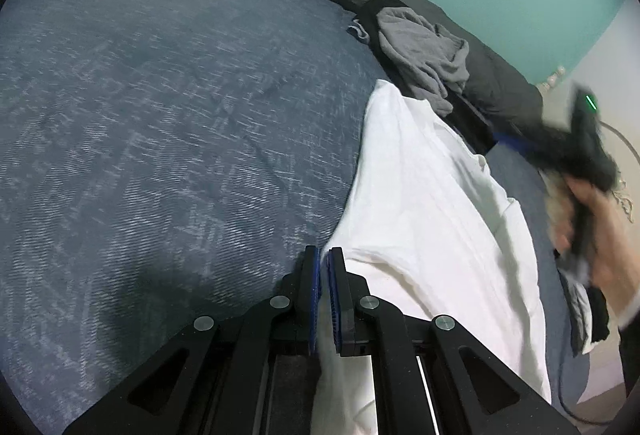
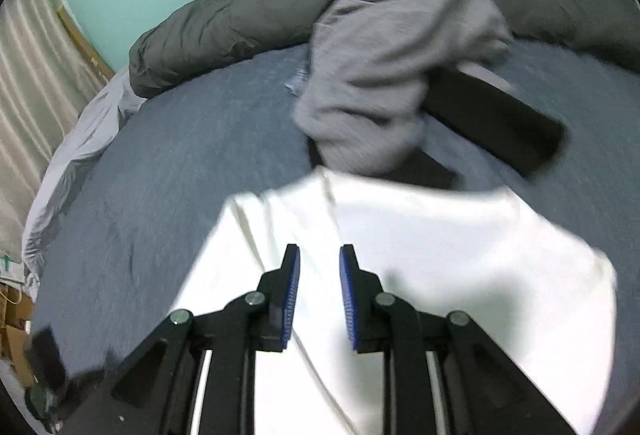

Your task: Fold clothes

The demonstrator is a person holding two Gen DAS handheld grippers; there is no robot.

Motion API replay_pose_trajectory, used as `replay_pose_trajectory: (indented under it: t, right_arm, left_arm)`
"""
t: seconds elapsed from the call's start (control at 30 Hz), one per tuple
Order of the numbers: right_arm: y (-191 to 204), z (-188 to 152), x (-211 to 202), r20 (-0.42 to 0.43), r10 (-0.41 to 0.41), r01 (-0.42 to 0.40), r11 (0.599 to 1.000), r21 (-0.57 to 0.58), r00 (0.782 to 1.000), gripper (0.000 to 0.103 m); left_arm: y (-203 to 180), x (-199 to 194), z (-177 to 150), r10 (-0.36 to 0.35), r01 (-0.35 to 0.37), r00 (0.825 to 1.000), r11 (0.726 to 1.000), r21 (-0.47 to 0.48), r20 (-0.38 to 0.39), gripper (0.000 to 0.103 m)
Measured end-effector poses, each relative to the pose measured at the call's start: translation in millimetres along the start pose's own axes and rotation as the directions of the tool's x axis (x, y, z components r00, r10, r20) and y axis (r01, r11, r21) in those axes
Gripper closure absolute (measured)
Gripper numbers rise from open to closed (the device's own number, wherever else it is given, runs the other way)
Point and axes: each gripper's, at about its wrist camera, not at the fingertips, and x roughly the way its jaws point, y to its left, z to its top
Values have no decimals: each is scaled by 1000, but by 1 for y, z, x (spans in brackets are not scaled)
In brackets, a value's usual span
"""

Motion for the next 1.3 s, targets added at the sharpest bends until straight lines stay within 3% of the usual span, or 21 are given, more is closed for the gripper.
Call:
replay_pose_trajectory:
  t: [0.23,0.47,0.57,1.03,1.3]
  right_arm:
    - [-60,-99,-85,-61,-7,11,998,65,998,74]
    - [-94,-193,-131,-153,-22,39,993,109,988,73]
    - [-111,-222,-151,-150,-12,40,983,181,989,73]
    - [-152,-284,-198,-156,-80,128,935,329,984,68]
    - [-152,-292,-185,-190,-105,157,946,283,976,68]
  left_arm:
    - [-10,-28,-16,41,-42,999,998,40,13,97]
    - [-26,-48,-53,46,-44,999,997,68,-22,97]
    - [-32,-57,-66,41,-39,999,997,72,-30,97]
    - [-67,-79,-110,-8,13,998,996,92,-58,97]
    - [-67,-79,-114,9,-2,998,994,108,-63,97]
